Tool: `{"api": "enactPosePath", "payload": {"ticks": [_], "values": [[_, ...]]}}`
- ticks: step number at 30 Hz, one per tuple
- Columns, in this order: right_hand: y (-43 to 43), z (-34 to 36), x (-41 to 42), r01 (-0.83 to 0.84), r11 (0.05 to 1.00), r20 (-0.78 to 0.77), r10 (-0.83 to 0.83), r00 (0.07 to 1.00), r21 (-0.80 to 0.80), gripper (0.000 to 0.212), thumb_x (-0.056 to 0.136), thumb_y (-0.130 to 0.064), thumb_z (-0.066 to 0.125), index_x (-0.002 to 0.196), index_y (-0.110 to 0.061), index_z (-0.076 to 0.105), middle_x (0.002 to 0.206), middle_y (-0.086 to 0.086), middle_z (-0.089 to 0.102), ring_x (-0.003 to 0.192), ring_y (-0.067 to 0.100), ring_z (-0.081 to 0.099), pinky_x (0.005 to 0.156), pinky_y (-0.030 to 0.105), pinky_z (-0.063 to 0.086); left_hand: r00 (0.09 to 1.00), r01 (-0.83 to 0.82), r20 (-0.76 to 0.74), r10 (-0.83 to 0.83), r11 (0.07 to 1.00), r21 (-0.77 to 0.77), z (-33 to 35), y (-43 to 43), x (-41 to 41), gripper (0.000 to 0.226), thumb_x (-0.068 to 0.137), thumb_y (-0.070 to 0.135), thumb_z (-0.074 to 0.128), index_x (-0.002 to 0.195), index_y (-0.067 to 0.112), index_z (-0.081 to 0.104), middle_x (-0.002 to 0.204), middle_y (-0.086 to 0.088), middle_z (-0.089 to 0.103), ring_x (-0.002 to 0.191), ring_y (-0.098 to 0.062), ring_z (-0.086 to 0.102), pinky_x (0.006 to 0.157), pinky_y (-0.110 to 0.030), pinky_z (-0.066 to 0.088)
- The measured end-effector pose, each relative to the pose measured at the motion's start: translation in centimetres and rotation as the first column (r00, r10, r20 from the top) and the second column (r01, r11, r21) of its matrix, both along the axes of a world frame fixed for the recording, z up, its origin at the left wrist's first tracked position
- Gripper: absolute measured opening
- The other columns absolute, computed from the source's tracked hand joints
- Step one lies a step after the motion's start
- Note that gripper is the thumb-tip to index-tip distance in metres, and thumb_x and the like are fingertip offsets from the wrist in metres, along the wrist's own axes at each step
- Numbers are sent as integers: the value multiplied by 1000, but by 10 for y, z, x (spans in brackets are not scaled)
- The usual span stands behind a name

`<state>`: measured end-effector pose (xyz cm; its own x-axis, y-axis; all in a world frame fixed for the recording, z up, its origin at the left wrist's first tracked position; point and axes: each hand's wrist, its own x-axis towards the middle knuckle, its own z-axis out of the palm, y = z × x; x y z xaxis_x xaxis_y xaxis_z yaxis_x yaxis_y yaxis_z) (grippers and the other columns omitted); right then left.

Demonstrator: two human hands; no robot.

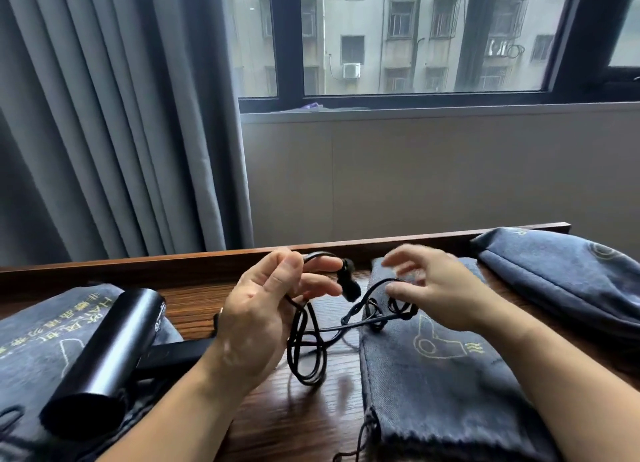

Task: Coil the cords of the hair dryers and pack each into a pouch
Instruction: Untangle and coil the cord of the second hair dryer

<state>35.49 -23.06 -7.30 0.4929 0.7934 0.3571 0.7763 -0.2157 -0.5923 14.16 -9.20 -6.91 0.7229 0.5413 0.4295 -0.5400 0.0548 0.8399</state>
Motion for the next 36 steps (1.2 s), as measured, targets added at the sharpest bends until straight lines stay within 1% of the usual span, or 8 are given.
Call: {"api": "enactPosePath", "payload": {"ticks": [3, 5, 10, 15, 19, 25, 29, 36], "values": [[-4, 18, -34, -325, 926, -6, 333, 943, 192, 58, 81, -22, 67, 136, -35, 55, 136, -17, 60, 133, 10, 52, 108, 30, 43, 992, 115, 48, -117, 993, 29, -1, 0, 2, 22, 90, 41, 71, 79, 22, 72, 102, -20, 74, 80, -26, 72, 86, -39, 56], [2, 20, -58, -431, 888, 58, 427, 902, 159, 67, 85, -30, 74, 145, -28, 46, 130, -13, 63, 126, 10, 58, 105, 25, 44, 984, 165, 54, -168, 985, 55, -3, -1, 3, 29, 85, 49, 75, 82, 20, 72, 98, -17, 73, 84, -25, 71, 86, -38, 55], [13, 15, -58, -301, 909, 166, 262, 951, 288, 19, 96, -26, 60, 110, -21, 71, 85, -19, 68, 80, 4, 64, 74, 18, 48, 991, -123, -16, 130, 962, 245, -11, 3, 6, 51, 78, 71, 69, 87, 21, 73, 97, -7, 68, 99, -25, 64, 89, -46, 52], [-4, 27, -25, -130, 874, -350, 319, 881, 469, 19, 97, -26, 60, 99, -10, 70, 61, 3, 57, 55, 21, 57, 57, 41, 52, 922, 145, -387, 24, 904, 403, -21, 13, 2, 60, 75, 70, 70, 119, 30, 63, 114, -4, 72, 109, -22, 69, 92, -35, 52], [-11, 28, -4, 61, 875, -619, 289, 730, 480, 25, 105, -22, 48, 99, -7, 67, 59, 1, 36, 45, 15, 40, 44, 27, 38, 821, 259, -496, 284, 589, 765, -32, 3, 7, 22, 89, 36, 76, 109, 28, 71, 97, 12, 75, 94, 0, 69, 88, -24, 52], [-17, 19, 38, 394, 848, -733, -11, 681, 353, 22, 104, -20, 50, 91, -10, 64, 50, -6, 29, 40, 10, 26, 43, 22, 24, 947, -16, -293, 128, 934, 357, -20, 13, 8, 29, 91, 29, 55, 69, 10, 56, 62, -10, 55, 74, -30, 61, 83, -36, 57], [-22, 4, 56, 480, 869, -362, -412, 836, 120, 18, 94, -14, 60, 84, -10, 74, 52, -8, 52, 50, 14, 50, 54, 28, 36, 911, -241, -232, 342, 896, 374, -24, 25, 9, 57, 85, 62, 58, 62, 9, 56, 50, 4, 44, 52, -12, 53, 75, -54, 59], [-8, -4, 34, 232, 953, 99, -216, 971, -196, 35, 85, -12, 55, 83, -45, 67, 80, -11, 66, 72, 12, 63, 73, 31, 55, 896, -234, -279, 346, 901, 366, -31, 24, 11, 35, 97, 56, 54, 88, 29, 74, 48, 9, 44, 51, -9, 47, 66, -44, 51]]}}
